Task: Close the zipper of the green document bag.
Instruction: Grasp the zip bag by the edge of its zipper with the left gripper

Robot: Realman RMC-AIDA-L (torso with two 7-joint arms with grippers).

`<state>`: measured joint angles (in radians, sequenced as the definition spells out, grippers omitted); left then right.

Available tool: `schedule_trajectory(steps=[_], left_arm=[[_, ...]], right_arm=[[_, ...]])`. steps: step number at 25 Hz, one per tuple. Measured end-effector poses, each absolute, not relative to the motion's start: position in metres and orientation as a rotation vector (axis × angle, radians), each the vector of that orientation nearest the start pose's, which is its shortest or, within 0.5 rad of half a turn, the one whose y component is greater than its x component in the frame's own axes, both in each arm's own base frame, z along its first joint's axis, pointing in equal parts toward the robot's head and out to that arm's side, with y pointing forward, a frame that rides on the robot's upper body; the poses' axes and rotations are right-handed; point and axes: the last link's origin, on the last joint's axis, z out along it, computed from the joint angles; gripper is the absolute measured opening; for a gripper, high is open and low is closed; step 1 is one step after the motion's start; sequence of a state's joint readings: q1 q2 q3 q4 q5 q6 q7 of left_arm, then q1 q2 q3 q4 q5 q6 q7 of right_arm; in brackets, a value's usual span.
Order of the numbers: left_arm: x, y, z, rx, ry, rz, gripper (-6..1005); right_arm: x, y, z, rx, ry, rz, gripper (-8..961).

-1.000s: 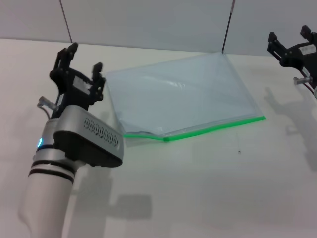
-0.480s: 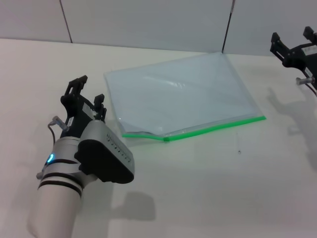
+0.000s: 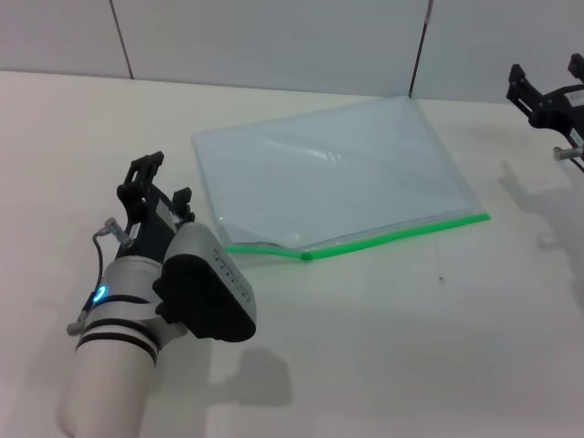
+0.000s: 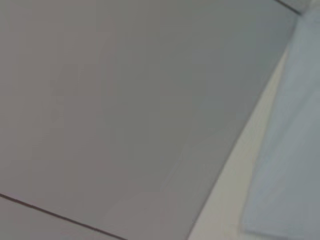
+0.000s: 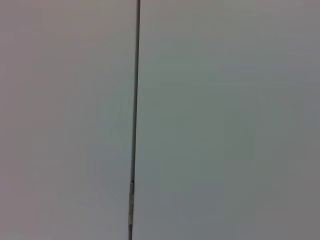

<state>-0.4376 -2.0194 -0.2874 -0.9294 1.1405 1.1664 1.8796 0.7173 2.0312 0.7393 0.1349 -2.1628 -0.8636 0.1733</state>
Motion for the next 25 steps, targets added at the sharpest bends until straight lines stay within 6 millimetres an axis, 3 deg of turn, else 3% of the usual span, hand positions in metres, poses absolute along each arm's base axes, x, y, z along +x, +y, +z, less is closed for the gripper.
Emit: schedule_trajectory(steps=[6, 15, 25], left_arm=[[-0.25, 0.3, -0.086, -1.684, 0.203, 0.438, 628], [-0.255, 0.295, -0.105, -1.823, 0.243, 0.514, 627], [-0.256, 0.293, -0.106, -1.837, 0.28, 0.563, 627]], right_arm=[[0.282, 0.421, -0.012, -1.731, 0.55, 0.591, 867], [0.285, 0.421, -0.009, -1.719, 0.557, 0.582, 867], [0.292, 0.422, -0.008, -1.72, 0.574, 0.538, 867]])
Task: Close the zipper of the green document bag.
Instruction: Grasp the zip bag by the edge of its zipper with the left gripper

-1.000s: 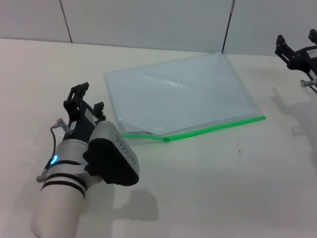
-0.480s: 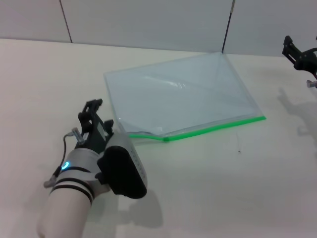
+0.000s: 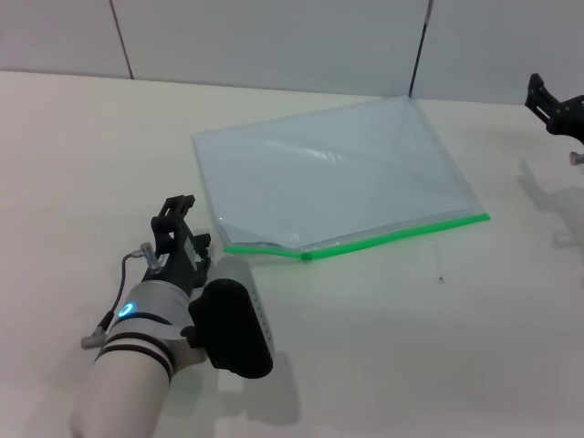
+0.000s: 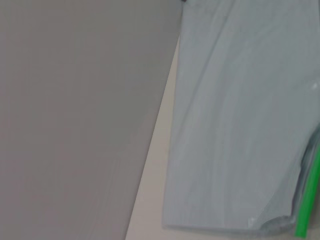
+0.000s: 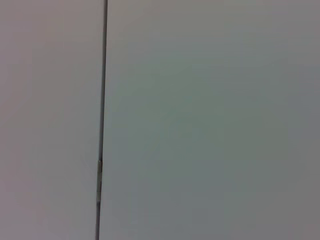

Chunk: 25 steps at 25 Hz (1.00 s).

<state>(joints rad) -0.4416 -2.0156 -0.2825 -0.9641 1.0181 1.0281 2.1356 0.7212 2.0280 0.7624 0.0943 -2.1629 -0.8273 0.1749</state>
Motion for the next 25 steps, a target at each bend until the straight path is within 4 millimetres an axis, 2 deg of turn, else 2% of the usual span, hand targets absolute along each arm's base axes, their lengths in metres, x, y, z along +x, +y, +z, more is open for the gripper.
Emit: schedule_trajectory(steps=[25], left_arm=[[-0.251, 0.293, -0.117, -1.905, 0.375, 0.563, 627]], right_arm=[[0.291, 0.422, -0.009, -1.719, 0.577, 0.544, 867]])
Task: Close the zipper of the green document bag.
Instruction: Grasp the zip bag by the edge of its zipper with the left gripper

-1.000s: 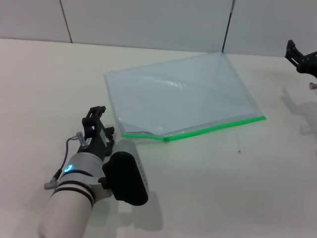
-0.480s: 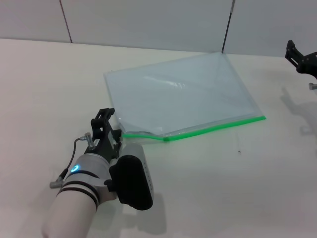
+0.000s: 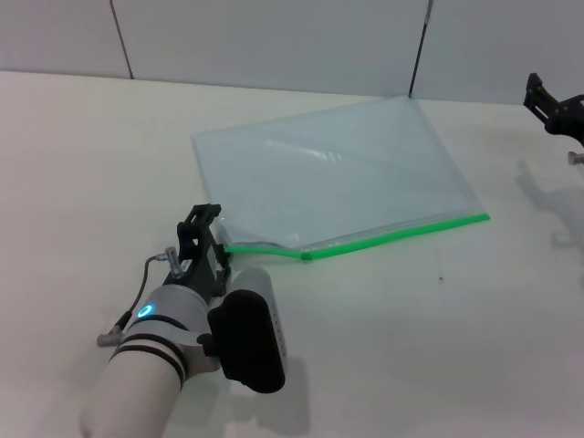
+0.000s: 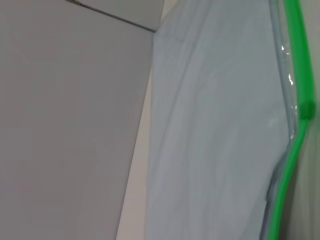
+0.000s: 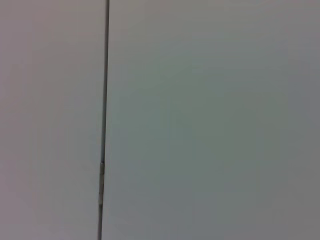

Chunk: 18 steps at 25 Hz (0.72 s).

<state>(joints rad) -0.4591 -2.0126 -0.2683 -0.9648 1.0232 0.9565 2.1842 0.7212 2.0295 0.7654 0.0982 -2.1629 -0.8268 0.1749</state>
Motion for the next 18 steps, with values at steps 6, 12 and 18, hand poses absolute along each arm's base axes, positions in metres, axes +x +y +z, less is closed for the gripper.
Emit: schedule_trajectory(steps=[6, 12, 18], left_arm=[[-0.2499, 0.2942, -0.1185, -1.913, 0.387, 0.561, 628], [-0.2505, 0.2952, -0.1181, -1.911, 0.392, 0.565, 627], [-0.2509, 0.2961, -0.1176, -1.906, 0.402, 0.569, 628]], right_arm=[[0.2908, 0.4222, -0.0088, -1.72, 0.577, 0.544, 868], [0.2905, 0.422, -0.0093, -1.72, 0.579, 0.547, 868], [0.2906, 0.4218, -0.0094, -1.72, 0.579, 0.547, 867]])
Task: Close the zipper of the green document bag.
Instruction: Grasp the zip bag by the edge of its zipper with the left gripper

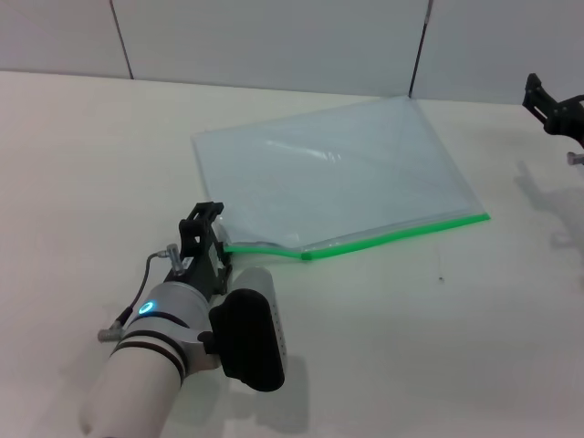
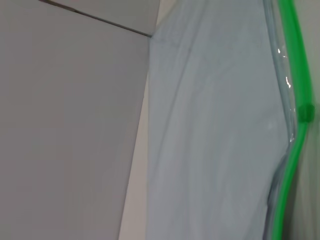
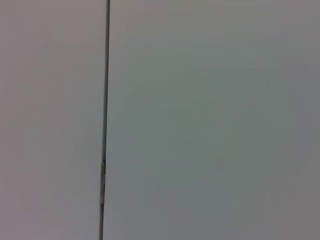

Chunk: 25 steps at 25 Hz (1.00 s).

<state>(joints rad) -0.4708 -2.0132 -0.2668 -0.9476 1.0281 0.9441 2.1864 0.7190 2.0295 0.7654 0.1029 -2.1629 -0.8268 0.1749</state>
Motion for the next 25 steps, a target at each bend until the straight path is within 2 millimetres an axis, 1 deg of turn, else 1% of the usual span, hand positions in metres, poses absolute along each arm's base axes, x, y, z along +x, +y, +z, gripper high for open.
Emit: schedule_trajectory(steps=[15, 25], left_arm=[[-0.2494, 0.3004, -0.1191, -1.901, 0.456, 0.588, 616], [-0.248, 0.3016, -0.1211, -1.899, 0.557, 0.641, 604]], right_arm=[[0.29, 0.4214, -0.0106, -1.721, 0.582, 0.55, 867], [0.2901, 0.4212, -0.0107, -1.722, 0.582, 0.55, 867]])
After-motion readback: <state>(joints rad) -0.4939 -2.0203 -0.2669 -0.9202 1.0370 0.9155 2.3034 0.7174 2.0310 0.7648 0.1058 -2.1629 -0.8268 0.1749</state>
